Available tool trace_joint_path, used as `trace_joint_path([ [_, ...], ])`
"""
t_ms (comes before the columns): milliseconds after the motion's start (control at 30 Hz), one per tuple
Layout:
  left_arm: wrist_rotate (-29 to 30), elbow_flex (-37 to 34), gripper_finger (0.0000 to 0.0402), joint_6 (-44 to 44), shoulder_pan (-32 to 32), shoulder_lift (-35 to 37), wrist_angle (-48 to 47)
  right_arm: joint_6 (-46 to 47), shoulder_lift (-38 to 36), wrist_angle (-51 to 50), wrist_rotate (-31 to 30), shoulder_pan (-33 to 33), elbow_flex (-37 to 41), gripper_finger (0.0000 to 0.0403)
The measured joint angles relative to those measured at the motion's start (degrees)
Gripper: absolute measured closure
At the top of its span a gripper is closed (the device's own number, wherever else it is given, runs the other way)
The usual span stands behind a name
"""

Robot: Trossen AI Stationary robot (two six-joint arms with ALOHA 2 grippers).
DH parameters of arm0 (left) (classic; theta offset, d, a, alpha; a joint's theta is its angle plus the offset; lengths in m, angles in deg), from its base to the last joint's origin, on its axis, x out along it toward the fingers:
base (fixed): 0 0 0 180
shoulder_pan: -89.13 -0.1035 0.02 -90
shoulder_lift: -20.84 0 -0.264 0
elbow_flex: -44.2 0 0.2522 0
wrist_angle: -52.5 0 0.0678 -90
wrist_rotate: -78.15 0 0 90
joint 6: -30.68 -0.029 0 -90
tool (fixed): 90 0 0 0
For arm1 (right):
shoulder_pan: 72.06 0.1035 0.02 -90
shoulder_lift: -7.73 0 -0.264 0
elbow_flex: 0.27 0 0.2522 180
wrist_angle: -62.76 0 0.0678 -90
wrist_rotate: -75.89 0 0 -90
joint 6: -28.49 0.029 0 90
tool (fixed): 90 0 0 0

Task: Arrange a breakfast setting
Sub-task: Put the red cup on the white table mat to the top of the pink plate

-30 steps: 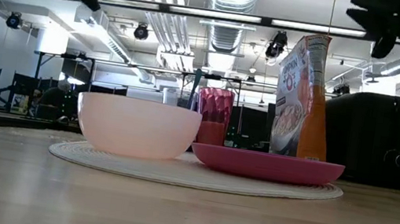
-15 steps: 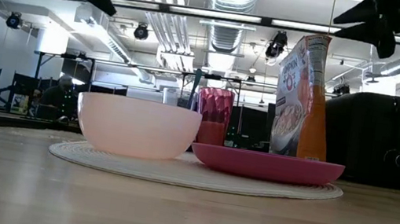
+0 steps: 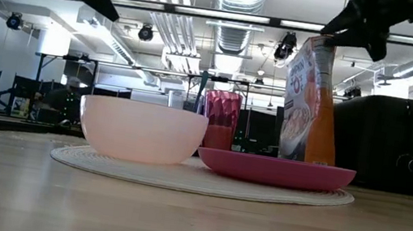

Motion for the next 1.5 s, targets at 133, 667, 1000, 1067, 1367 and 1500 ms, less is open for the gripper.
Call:
trace_joint_path([
  [133, 0.0, -0.1, 0.0339, 0.0, 0.0, 0.2, -0.6, -2.4, 1.4, -1.0, 0.0, 0.8, -4.5, 0.0276],
  [667, 0.4, -0.1, 0.0339, -0.9, -0.2, 0.2, -0.8, -10.1, 20.8, -10.4, -0.2, 8.6, -23.6, 0.0275],
  [1000, -2.6, -0.4, 0.0339, -0.9, -0.2, 0.2, -1.4, -11.8, 35.1, -27.3, -9.0, 8.5, -38.2, 0.0275],
  [1067, -2.7, -0.7, 0.0339, -0.9, -0.1, 0.2, -1.5, -12.9, 37.0, -28.2, -9.1, 8.5, -39.7, 0.0275],
  [1367, -2.8, -1.8, 0.0339, -0.2, 0.2, 0.7, -1.1, -27.4, 42.6, -28.2, -8.7, 8.6, -41.2, 0.0275],
  [1500, -2.8, -3.1, 0.0339, -0.2, 0.2, 1.1, 0.6, -31.6, 45.4, -27.2, -8.7, 8.6, -41.2, 0.0275],
])
